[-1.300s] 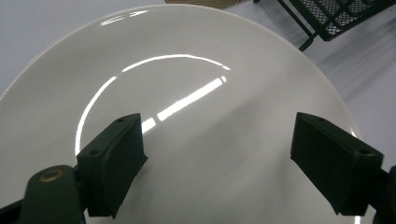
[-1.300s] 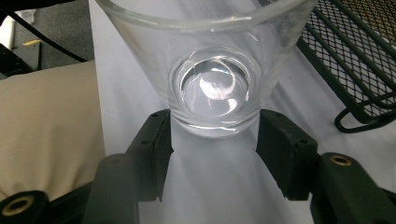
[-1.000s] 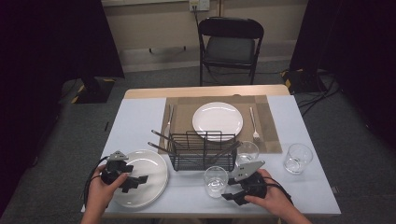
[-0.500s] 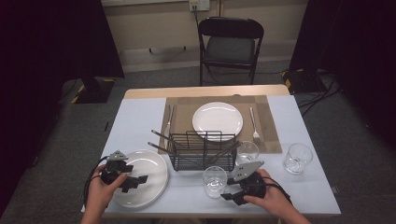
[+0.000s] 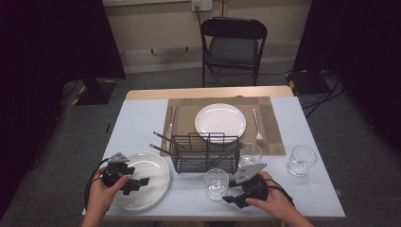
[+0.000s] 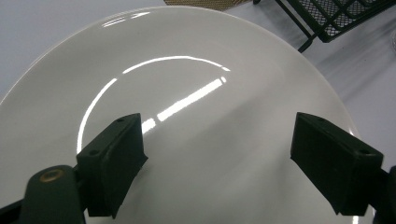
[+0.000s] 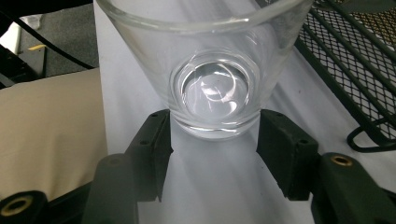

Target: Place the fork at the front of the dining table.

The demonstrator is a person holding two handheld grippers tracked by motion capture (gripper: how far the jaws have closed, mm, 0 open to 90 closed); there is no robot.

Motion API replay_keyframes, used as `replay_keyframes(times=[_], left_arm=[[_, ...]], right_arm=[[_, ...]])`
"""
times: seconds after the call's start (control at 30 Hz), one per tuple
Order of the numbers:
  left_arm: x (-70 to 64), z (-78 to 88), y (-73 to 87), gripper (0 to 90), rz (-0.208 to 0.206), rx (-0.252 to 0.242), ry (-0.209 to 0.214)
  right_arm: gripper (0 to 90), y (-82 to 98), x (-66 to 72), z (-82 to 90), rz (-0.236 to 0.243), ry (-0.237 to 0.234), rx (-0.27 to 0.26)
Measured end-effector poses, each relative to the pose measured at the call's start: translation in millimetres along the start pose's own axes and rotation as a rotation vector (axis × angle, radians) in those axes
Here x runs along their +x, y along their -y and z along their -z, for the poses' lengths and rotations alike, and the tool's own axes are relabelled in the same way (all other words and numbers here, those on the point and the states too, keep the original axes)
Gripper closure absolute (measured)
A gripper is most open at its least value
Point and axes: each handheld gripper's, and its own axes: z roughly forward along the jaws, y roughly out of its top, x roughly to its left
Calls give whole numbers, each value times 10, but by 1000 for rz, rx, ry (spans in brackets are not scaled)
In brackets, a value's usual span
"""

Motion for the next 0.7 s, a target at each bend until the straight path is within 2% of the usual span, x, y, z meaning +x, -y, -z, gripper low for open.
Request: replay_keyframes(times=[0.7], left_arm=[[2,10,-2,170,3,-2,1]], right_arm=[[443,-33,17,-41,9,-3,-4]])
